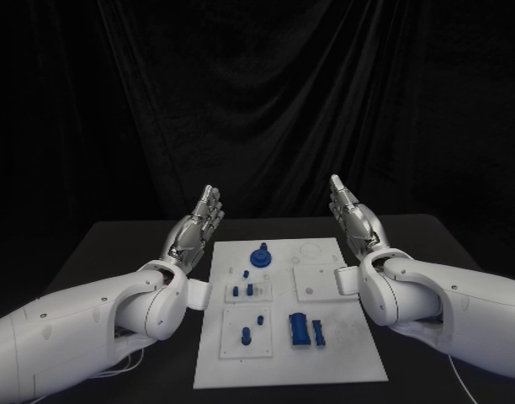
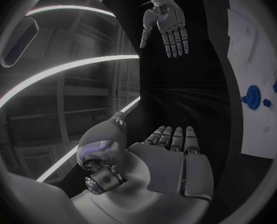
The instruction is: Assemble the parts on the task board
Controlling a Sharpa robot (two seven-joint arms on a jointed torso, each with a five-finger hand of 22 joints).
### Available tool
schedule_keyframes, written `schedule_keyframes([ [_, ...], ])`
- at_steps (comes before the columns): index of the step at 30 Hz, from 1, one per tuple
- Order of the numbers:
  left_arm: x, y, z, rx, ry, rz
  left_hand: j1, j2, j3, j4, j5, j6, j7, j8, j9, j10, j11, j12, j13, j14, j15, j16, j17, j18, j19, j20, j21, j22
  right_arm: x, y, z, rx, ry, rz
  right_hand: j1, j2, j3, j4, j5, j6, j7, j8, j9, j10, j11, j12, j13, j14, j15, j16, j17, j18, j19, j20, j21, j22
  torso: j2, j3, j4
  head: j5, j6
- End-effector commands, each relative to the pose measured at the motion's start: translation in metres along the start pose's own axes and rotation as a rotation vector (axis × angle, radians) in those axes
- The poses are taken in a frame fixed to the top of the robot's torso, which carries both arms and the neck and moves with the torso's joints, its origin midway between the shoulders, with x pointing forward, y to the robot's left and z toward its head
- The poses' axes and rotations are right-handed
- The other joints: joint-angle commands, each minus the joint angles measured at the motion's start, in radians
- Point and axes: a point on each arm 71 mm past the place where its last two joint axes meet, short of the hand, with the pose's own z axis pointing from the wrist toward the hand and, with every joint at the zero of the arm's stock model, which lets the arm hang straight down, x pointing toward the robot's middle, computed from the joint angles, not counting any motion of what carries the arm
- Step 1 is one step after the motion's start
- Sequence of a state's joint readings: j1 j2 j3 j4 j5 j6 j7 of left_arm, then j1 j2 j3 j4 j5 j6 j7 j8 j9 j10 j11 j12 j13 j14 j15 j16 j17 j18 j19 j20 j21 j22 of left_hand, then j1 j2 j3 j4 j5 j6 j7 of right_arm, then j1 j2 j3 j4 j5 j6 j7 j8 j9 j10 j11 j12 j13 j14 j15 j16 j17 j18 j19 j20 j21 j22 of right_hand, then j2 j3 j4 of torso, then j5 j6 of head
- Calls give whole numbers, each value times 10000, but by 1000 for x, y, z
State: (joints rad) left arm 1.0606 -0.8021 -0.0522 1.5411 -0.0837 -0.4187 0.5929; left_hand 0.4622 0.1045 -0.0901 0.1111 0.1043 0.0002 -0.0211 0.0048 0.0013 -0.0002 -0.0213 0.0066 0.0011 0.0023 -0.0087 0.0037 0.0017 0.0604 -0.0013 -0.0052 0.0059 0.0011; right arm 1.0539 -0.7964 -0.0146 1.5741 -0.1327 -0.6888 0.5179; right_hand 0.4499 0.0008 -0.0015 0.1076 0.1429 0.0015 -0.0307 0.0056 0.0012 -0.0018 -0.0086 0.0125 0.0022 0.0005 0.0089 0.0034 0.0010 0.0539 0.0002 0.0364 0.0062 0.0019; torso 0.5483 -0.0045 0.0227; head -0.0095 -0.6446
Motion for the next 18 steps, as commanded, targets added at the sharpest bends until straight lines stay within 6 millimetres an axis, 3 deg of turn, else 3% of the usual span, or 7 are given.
schedule_keyframes([
  [1,-7,1,0,-660,-2066,601,-1419,-320,901,-346,-322,-2,211,-48,-13,2,213,-66,-11,-23,87,-37,-17,-604,13,52,-59,-11,-3,-4,2,764,-1103,536,-1389,-8,15,-339,-439,-15,307,-56,-12,18,86,-125,-22,-5,-89,-34,-10,-539,-2,-364,-62,-19,-33,36,-184,68,310],
  [2,-7,-1,1,-701,-2321,636,-1626,-1045,901,-400,-1043,-2,211,-48,-13,2,213,-66,-11,-23,87,-37,-17,-604,13,52,-59,-11,-2,-3,2,782,-1137,590,-1591,-8,15,-358,-500,-15,307,-56,-12,18,86,-125,-22,-5,-89,-34,-10,-539,-2,-364,-62,-19,-37,41,-205,81,375],
  [3,-6,-2,2,-727,-2470,655,-1748,-1045,901,-1111,-1043,-2,211,-48,-13,2,213,-66,-11,-23,87,-37,-17,-604,13,52,-59,-11,-2,-3,2,787,-1146,603,-1704,-8,15,-1076,-541,-15,307,-56,-12,18,86,-125,-22,-5,-89,-34,-10,-539,-2,-364,-62,-19,-39,43,-215,87,407],
  [8,-5,-6,4,-829,-3012,717,-2281,-1045,901,-1111,-1043,-2,211,-48,-13,2,213,-66,-11,-23,87,-37,-17,-604,13,52,-59,-11,-2,-3,2,787,-1146,604,-2224,-8,15,-1076,-709,-15,307,-56,-12,18,86,-125,-22,-5,-89,-34,-10,-539,-2,-364,-62,-19,-41,45,-227,95,446],
  [9,-5,-7,4,-839,-3058,722,-2362,-1045,901,-1111,-1043,-2,211,-48,-13,2,213,-66,-11,-23,87,-37,-17,-604,13,52,-59,-11,-2,-3,2,787,-1146,604,-2314,-8,15,-1076,-1429,-15,307,-56,-12,18,86,-125,-22,-5,-89,-34,-10,-539,-2,-364,-62,-19,-41,45,-227,95,446],
  [18,-5,-7,4,-848,-3102,727,-3047,-1045,901,-1111,-1043,-2,211,-48,-13,2,213,-66,-11,-23,87,-37,-17,-604,13,52,-59,-11,-2,-3,2,787,-1146,604,-2977,-8,15,-1076,-1429,-15,307,-56,-12,18,86,-125,-22,-5,-89,-34,-10,-539,-2,-364,-62,-19,-41,45,-227,95,446],
])
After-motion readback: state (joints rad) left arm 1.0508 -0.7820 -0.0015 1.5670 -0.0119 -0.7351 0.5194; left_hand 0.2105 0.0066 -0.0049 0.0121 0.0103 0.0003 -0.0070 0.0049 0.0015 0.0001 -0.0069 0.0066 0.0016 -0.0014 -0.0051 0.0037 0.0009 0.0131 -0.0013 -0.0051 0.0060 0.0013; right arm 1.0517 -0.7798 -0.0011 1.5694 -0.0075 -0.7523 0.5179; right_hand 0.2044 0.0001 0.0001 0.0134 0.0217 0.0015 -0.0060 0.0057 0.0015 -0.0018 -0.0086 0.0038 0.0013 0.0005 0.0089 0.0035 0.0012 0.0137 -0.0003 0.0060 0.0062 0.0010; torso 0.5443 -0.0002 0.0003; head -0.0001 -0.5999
